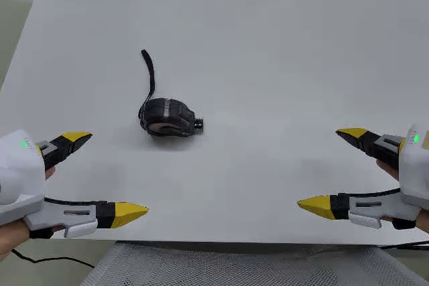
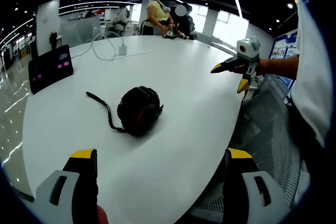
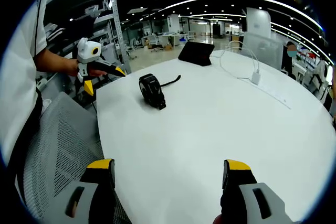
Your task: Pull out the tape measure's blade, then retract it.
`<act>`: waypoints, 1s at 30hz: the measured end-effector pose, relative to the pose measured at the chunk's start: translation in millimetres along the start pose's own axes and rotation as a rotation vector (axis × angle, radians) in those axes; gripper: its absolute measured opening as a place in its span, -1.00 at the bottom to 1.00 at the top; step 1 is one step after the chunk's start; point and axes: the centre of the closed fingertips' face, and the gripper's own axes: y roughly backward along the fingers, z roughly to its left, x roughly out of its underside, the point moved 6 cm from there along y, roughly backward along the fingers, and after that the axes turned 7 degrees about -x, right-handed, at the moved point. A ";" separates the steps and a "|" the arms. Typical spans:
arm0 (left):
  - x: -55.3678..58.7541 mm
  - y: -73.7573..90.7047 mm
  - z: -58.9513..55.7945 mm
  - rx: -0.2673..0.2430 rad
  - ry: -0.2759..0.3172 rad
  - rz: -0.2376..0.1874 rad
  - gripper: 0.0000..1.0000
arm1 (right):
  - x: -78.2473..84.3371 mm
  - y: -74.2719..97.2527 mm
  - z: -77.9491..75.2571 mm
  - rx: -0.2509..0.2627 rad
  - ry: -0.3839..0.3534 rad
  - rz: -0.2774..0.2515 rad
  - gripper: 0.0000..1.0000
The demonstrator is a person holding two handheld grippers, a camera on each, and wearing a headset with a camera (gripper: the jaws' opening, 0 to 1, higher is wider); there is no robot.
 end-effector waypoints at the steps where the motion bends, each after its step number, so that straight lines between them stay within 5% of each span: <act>1: -0.2 -0.2 0.0 0.001 0.002 -0.001 0.98 | -0.6 0.0 0.0 0.002 -0.006 -0.002 0.63; 18: -1.8 -4.2 6.5 0.026 0.034 -0.002 0.94 | -2.5 -7.7 -3.9 -0.010 -0.015 0.006 0.59; 30: -7.3 -18.5 19.4 0.067 -0.013 0.017 0.95 | -15.9 -26.7 -13.0 -0.055 0.036 0.014 0.63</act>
